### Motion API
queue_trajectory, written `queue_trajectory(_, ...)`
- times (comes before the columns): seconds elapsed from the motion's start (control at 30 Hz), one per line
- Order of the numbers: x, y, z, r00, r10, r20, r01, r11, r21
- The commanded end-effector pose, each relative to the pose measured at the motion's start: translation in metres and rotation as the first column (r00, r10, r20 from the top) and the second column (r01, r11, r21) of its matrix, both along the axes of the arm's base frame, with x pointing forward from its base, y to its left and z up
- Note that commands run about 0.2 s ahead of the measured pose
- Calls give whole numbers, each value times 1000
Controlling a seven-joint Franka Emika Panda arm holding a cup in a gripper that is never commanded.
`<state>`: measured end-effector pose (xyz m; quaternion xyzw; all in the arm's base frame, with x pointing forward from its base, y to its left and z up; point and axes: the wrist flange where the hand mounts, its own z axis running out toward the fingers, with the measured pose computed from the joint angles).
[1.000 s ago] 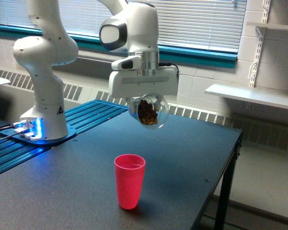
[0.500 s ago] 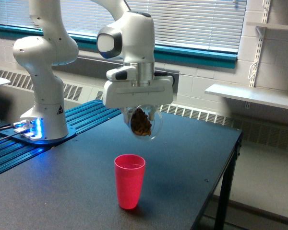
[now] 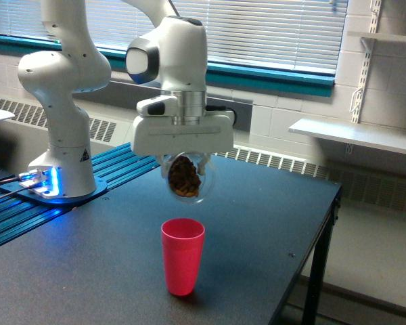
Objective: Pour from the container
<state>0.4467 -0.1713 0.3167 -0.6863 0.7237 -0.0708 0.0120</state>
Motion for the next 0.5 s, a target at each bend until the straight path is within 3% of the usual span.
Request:
queue_trajectory(0.03,-9,-15,0,999,-40,-7,40,999,10)
queue_trajectory(0.5,-10,-16,-11,999,-32,-27,34,998,49)
